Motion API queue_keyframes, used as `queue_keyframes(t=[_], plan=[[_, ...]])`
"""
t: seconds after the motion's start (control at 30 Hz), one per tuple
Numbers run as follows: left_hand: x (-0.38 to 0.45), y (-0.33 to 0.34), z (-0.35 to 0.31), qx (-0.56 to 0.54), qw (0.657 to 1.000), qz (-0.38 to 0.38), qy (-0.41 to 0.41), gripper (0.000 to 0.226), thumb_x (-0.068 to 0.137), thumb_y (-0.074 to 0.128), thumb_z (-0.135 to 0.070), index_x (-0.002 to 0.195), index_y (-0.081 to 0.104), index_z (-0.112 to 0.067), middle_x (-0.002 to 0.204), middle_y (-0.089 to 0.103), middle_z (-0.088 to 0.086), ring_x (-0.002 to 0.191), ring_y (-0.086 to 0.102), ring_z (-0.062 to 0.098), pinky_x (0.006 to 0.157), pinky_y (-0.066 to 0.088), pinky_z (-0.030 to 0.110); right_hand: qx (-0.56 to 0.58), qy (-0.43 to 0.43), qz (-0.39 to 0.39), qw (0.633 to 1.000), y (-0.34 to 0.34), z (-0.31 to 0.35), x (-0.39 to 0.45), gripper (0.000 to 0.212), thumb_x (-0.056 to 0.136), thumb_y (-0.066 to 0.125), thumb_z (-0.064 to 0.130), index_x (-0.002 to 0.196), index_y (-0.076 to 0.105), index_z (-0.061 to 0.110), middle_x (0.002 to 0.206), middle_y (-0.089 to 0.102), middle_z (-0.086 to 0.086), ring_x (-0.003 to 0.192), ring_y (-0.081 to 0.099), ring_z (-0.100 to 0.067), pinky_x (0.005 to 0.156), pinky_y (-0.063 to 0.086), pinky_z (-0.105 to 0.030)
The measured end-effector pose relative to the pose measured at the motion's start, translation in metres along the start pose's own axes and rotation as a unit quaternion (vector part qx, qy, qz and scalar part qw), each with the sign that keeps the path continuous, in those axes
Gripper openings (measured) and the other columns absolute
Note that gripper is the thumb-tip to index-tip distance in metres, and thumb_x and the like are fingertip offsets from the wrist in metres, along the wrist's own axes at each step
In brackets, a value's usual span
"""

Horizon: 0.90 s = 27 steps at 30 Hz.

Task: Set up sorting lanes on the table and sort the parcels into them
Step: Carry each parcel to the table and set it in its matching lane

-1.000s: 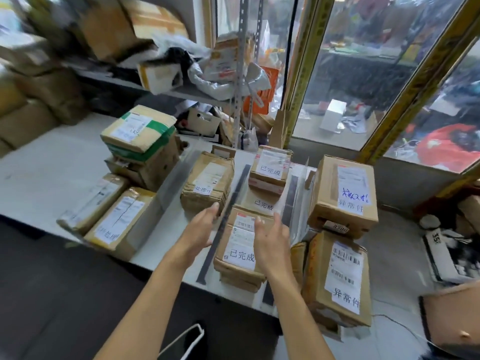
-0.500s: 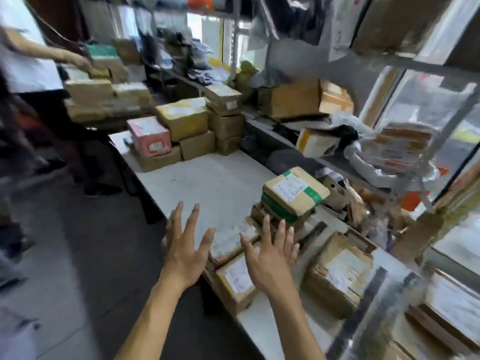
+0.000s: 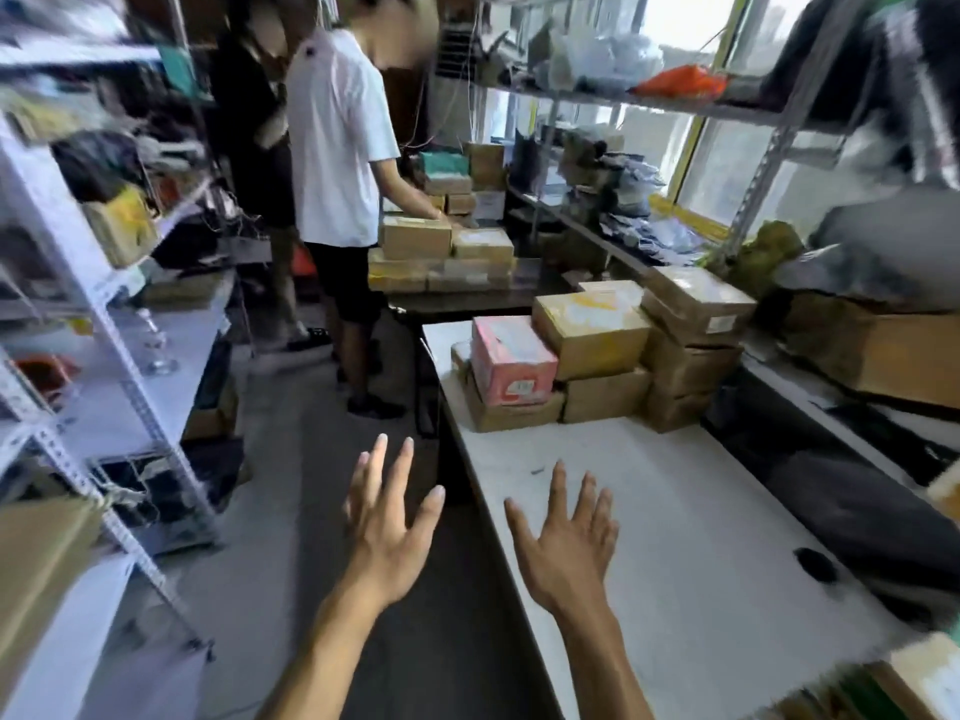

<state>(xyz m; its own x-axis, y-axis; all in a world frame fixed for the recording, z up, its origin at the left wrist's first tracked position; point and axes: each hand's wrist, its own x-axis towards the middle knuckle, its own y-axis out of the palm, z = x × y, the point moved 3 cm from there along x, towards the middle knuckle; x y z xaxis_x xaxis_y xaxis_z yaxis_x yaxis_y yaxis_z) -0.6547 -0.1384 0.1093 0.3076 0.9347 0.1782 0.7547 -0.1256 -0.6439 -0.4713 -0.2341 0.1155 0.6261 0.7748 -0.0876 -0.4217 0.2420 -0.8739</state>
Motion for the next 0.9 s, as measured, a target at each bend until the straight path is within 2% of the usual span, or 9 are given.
queue_keyframes(t=[0.13,0.27,0.4,0.53,0.7,0.9], plan=[[0.076,0.013,0.002,0.005,1.000,0.011,0.002,0.090,0.077,0.020,-0.079,0.158,0.015,-0.040,0.166,-0.008,-0.016,0.152,-0.011,0.006,0.124,-0.002,0.038,0.025,-0.014,-0.008,1.000,0.008,0.029,0.075,0.081,0.099,0.023,0.071,0.161,-0.015,0.036,0.169,-0.024,-0.007,0.154,-0.027,-0.028,0.123,-0.015,-0.046],[0.162,0.027,-0.017,0.016,0.999,0.031,0.023,0.082,0.085,0.028,-0.074,0.159,0.015,-0.039,0.167,-0.006,-0.015,0.153,-0.008,0.007,0.125,0.003,0.044,0.054,-0.014,-0.046,0.997,-0.003,0.053,0.147,0.081,0.098,0.024,0.073,0.160,-0.015,0.037,0.168,-0.025,-0.005,0.154,-0.027,-0.027,0.120,-0.018,-0.042],[0.234,0.035,-0.027,-0.002,0.999,0.018,0.038,0.092,0.078,0.021,-0.080,0.159,0.015,-0.038,0.167,-0.003,-0.014,0.154,-0.005,0.009,0.125,0.007,0.048,0.051,-0.024,-0.062,0.996,-0.011,0.071,0.205,0.080,0.100,0.024,0.071,0.162,-0.011,0.034,0.169,-0.023,-0.004,0.154,-0.028,-0.027,0.120,-0.017,-0.042],[0.300,0.040,-0.015,-0.028,0.999,0.026,0.037,0.092,0.078,0.022,-0.081,0.159,0.014,-0.037,0.168,-0.001,-0.012,0.154,-0.002,0.011,0.124,0.009,0.050,0.031,-0.018,-0.058,0.998,-0.002,0.093,0.253,0.079,0.100,0.022,0.070,0.162,-0.011,0.033,0.169,-0.023,-0.005,0.154,-0.027,-0.027,0.118,-0.019,-0.039],[0.381,0.051,0.012,-0.062,0.996,0.049,0.039,0.092,0.078,0.023,-0.081,0.158,0.014,-0.038,0.167,-0.001,-0.013,0.153,0.000,0.009,0.123,0.009,0.047,0.009,0.003,-0.023,1.000,0.025,0.134,0.325,0.078,0.100,0.016,0.069,0.161,-0.017,0.034,0.168,-0.026,-0.006,0.154,-0.028,-0.027,0.124,-0.015,-0.048],[0.500,0.058,0.047,-0.095,0.987,0.108,0.066,0.092,0.077,0.023,-0.083,0.158,0.014,-0.040,0.166,-0.001,-0.016,0.152,-0.001,0.005,0.124,0.009,0.043,0.088,0.019,-0.060,0.994,0.053,0.197,0.422,0.074,0.104,0.029,0.061,0.161,-0.012,0.038,0.169,-0.024,-0.002,0.154,-0.025,-0.021,0.126,-0.012,-0.041]])
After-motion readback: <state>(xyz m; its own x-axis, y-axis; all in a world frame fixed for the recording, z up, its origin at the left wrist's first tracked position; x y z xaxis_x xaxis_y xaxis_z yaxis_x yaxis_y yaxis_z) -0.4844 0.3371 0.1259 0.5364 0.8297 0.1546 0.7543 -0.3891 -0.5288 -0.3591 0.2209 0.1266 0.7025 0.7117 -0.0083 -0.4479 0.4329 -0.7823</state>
